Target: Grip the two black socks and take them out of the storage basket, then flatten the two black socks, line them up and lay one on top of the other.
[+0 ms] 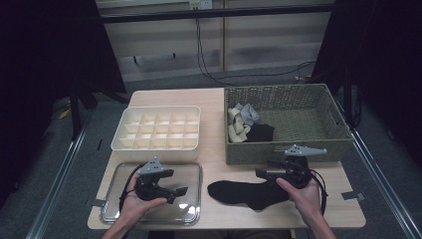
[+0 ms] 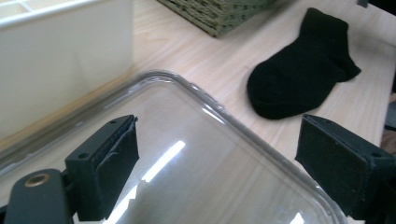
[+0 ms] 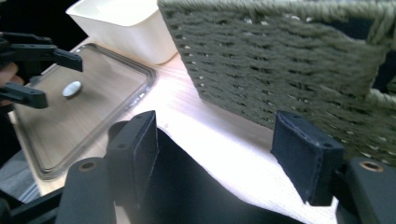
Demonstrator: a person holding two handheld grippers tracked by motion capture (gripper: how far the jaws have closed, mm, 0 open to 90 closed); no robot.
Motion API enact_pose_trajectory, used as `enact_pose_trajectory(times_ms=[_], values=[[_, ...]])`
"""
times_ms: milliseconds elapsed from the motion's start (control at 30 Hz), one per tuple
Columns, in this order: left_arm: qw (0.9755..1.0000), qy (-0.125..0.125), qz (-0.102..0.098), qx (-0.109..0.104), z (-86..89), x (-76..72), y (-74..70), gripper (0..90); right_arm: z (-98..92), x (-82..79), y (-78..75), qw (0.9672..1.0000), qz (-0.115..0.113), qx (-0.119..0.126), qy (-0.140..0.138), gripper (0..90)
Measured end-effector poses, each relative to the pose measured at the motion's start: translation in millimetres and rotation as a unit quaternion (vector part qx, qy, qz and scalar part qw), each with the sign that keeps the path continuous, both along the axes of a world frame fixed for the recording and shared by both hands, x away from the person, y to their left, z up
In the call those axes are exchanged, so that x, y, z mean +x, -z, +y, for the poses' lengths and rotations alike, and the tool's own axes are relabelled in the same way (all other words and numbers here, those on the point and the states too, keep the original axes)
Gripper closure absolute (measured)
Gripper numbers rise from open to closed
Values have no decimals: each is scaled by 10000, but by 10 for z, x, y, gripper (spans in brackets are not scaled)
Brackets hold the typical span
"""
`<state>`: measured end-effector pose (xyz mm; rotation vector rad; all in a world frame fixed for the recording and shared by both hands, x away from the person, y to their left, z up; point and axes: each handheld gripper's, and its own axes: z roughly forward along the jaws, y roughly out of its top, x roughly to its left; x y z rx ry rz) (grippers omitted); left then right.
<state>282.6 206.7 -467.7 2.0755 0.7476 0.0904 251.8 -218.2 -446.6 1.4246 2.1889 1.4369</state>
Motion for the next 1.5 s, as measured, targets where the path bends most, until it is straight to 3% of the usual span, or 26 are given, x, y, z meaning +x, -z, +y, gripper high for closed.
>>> enact_pose_trajectory(times_ms=[300, 467, 667, 1000, 1500], values=[[10000, 13, -19, 22, 41, 14, 3, 133, -43, 39, -262, 9994, -294, 104, -137, 339], [10000, 16, -49, 55, 64, 24, 2, 130, -96, 165, -403, 9997, -214, 34, -123, 339], [9999, -99, -12, -62, 94, 50, -7, 127, -145, 384, -520, 9997, -167, -63, -144, 331], [9998, -195, -25, -76, 109, 63, -15, 110, -226, 799, -580, 9997, -14, -190, -175, 340], [9995, -295, 17, -73, 135, 75, -17, 105, -288, 1423, -559, 9960, 445, -755, -195, 364]])
